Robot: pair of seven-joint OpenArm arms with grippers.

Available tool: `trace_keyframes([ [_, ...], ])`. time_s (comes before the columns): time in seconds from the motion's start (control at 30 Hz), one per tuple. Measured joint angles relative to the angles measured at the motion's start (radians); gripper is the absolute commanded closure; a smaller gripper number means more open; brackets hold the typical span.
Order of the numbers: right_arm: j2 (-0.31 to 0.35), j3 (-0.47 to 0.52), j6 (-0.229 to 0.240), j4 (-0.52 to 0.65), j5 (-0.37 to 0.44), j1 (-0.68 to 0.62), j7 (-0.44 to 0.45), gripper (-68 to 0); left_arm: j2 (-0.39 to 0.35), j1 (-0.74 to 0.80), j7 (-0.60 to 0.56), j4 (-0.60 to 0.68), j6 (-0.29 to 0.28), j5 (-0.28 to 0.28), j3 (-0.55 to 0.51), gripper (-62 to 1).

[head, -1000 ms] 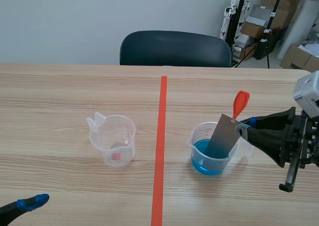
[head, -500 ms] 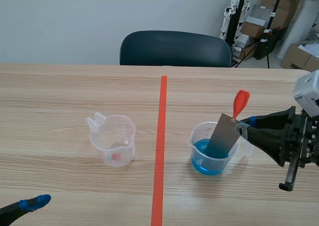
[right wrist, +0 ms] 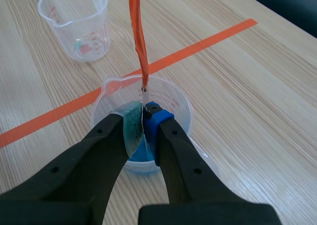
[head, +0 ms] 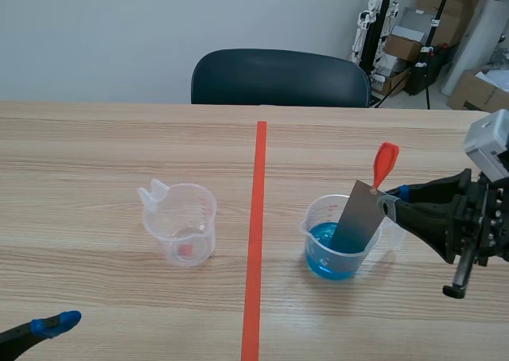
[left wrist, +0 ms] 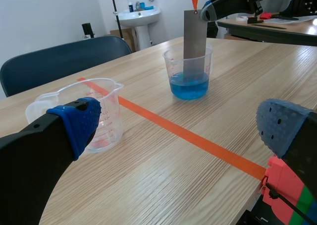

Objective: Do the redox reaction experiment. raise the plate out of the solution

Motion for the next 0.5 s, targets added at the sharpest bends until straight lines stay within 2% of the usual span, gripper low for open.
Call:
trace_keyframes([
  [0.13,0.0,0.0,0.018,0.0,0.071,0.028,-0.079,-0.6,0.0,0.0,-0.013,0.0,0.0,0.0,0.0,-62.3],
  [0.43,0.0,0.0,0.02,0.04,0.125,0.041,-0.168,-0.6,0.0,0.0,-0.013,0.0,0.0,0.0,0.0,-62.3],
  [0.5,0.004,0.0,0.038,0.055,0.149,0.043,-0.172,-0.6,0.0,0.0,-0.013,0.0,0.0,0.0,0.0,-62.3],
])
